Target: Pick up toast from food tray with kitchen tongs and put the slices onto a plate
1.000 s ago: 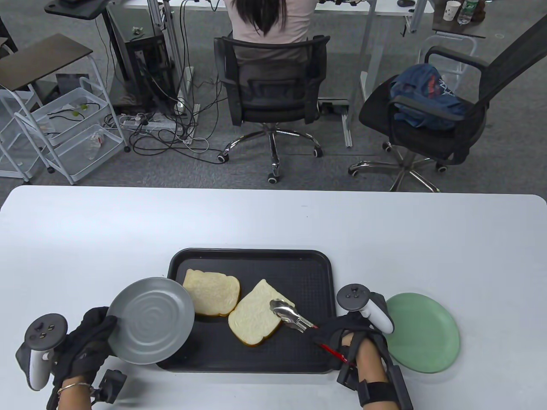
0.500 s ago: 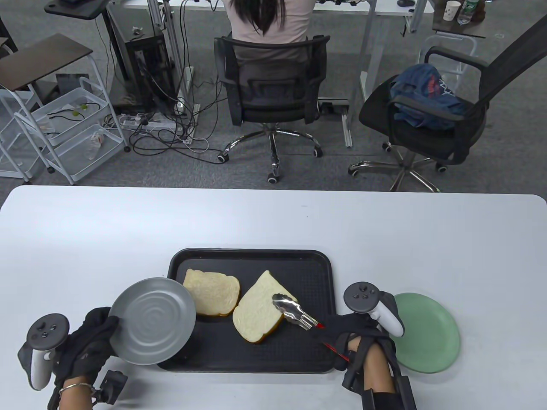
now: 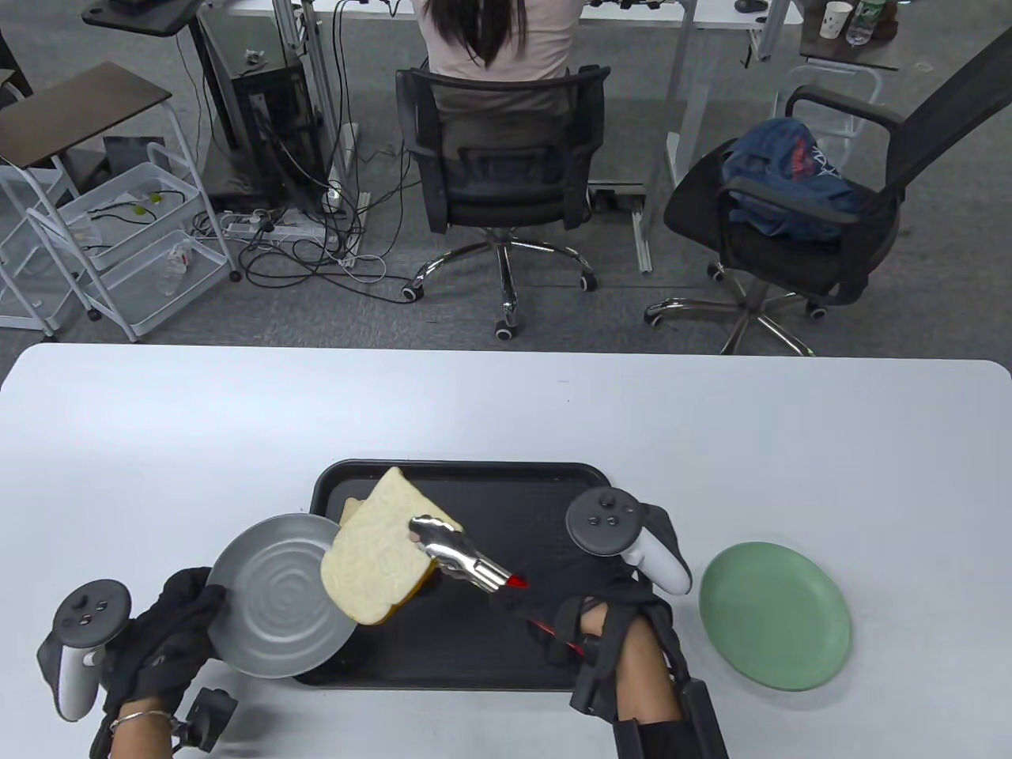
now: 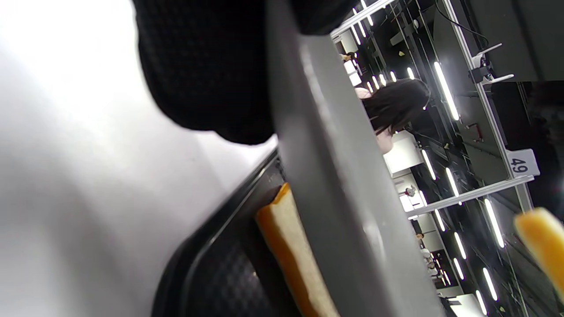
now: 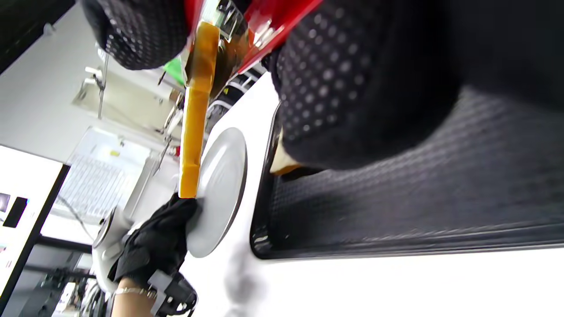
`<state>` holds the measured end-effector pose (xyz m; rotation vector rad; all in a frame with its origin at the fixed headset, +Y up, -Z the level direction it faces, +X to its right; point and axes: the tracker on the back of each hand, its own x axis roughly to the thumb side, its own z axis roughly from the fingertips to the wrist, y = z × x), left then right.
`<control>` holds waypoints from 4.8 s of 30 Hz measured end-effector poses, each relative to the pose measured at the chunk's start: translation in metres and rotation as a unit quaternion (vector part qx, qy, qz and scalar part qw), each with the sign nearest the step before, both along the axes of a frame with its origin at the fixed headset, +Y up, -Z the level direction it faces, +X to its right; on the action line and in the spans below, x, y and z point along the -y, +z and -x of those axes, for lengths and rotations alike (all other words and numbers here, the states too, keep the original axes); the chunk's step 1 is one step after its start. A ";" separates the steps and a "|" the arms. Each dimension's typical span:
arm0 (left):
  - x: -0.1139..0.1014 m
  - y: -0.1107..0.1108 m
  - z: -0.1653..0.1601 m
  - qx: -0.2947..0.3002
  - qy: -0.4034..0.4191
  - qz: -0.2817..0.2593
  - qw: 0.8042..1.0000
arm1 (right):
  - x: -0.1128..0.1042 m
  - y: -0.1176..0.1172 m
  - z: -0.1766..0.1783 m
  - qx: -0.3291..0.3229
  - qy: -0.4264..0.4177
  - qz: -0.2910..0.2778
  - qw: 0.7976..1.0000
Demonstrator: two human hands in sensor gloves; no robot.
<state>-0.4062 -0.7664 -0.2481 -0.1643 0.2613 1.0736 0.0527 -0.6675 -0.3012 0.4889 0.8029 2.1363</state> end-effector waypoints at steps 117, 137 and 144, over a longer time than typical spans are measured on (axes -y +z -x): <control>0.006 0.002 0.009 -0.034 0.038 -0.011 0.999 | 0.036 0.005 0.095 -0.020 0.018 0.026 0.999; 0.009 0.001 0.010 -0.037 0.048 0.003 0.998 | 0.003 0.004 -0.021 0.120 -0.068 -0.065 0.988; 0.009 0.001 0.010 -0.039 0.047 0.007 0.998 | 0.004 0.007 -0.095 0.224 0.008 -0.124 0.967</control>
